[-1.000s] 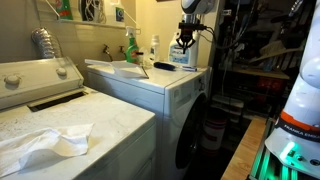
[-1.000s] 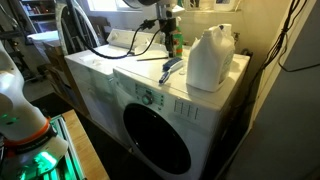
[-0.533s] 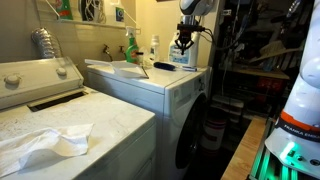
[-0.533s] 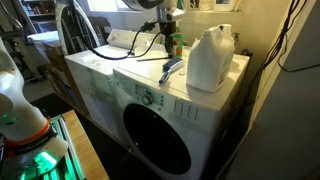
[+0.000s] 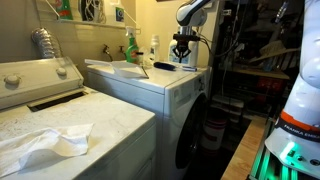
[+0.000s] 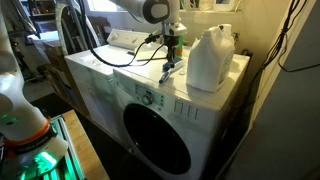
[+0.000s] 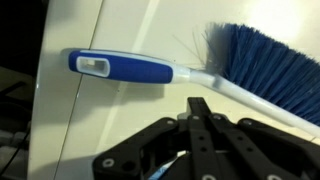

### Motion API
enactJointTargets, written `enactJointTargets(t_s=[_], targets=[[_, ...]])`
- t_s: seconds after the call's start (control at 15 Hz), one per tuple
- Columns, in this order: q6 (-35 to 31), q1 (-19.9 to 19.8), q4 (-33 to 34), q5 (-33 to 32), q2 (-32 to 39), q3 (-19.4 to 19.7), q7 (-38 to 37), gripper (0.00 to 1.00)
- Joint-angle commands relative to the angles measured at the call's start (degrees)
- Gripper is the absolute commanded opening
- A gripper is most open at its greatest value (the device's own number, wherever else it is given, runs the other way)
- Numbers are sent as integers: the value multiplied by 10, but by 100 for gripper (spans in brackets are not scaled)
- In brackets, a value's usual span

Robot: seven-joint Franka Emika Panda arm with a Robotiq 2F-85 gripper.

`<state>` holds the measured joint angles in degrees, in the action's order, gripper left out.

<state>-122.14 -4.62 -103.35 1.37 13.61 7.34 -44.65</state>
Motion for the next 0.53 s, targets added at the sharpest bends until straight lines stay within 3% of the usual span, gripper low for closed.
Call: enactJointTargets(t_s=[0.0, 0.47], targets=[[-41, 3, -3, 7, 12, 7, -27, 0], [-55, 8, 10, 26, 40, 3, -71, 0]])
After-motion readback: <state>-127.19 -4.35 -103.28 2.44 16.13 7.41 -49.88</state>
